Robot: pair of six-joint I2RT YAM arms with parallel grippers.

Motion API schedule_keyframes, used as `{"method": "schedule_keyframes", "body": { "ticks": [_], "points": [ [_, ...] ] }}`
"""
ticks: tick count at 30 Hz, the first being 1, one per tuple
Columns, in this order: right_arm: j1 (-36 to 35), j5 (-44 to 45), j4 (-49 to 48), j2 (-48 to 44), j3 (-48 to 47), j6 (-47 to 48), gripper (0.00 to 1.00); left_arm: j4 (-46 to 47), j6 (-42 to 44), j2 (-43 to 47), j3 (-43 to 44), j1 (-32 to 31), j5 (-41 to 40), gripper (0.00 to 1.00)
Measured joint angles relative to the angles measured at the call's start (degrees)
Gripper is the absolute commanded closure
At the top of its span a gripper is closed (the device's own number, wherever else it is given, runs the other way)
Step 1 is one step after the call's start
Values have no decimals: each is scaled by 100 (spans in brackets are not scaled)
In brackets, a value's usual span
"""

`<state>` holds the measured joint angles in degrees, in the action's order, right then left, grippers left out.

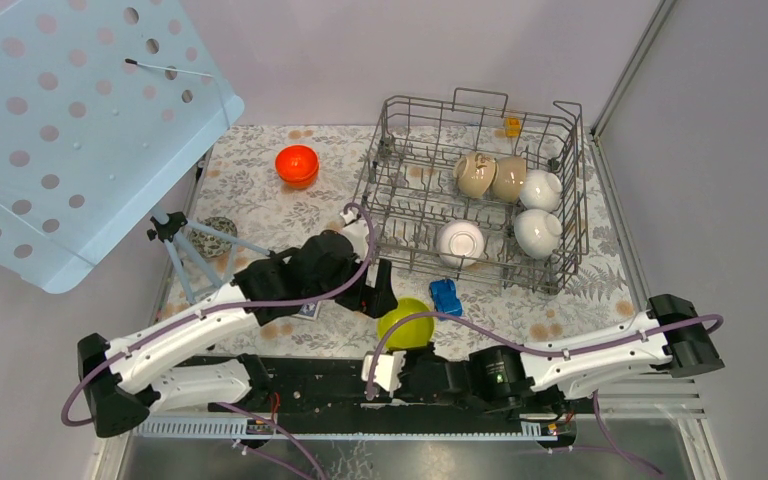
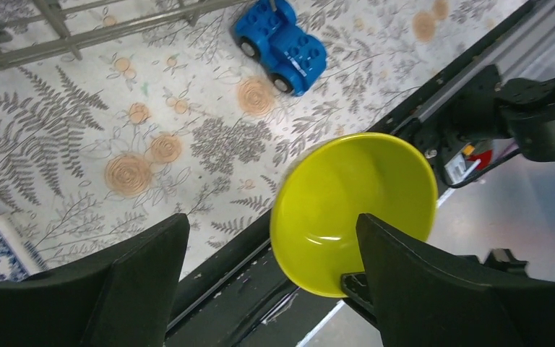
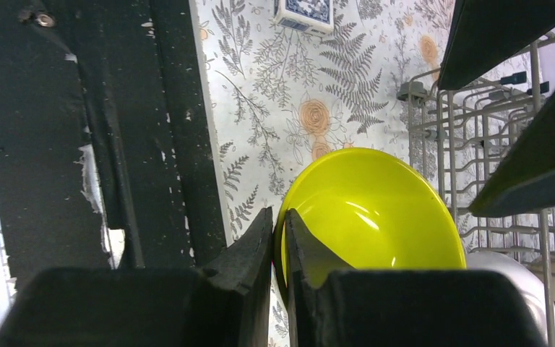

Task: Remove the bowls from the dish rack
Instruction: Place the bowl at the center of the board.

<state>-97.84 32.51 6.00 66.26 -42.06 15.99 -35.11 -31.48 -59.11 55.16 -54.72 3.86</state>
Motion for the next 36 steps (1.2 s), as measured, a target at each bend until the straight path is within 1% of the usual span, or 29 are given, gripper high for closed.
{"method": "schedule_keyframes", "body": {
  "ticks": [7,14,18,22,27,29,32,36],
  "points": [
    [-208,96,-74,11,72,-160,100,-293,-127,-118,-26,-503,-590,23],
    [-289,111,-153,9,168,-280,100,-437,-278,-356,-76,-1137,-920,27],
    [-323,111,-225,9,190,-284,100,-466,-332,-424,-153,-1287,-1003,31],
    [-343,131,-409,9,258,-295,100,-439,-389,-529,-245,-1322,-1038,41],
    [-385,247,-664,9,413,-304,100,-374,-461,-562,-402,-1322,-1040,57],
    [-398,264,-702,9,439,-319,100,-365,-485,-568,-444,-1322,-1032,60],
    [-413,297,-765,11,455,-328,100,-262,-503,-590,-516,-1322,-1003,69],
    [-417,304,-846,17,466,-345,100,-129,-568,-597,-575,-1320,-968,83]
  ]
}}
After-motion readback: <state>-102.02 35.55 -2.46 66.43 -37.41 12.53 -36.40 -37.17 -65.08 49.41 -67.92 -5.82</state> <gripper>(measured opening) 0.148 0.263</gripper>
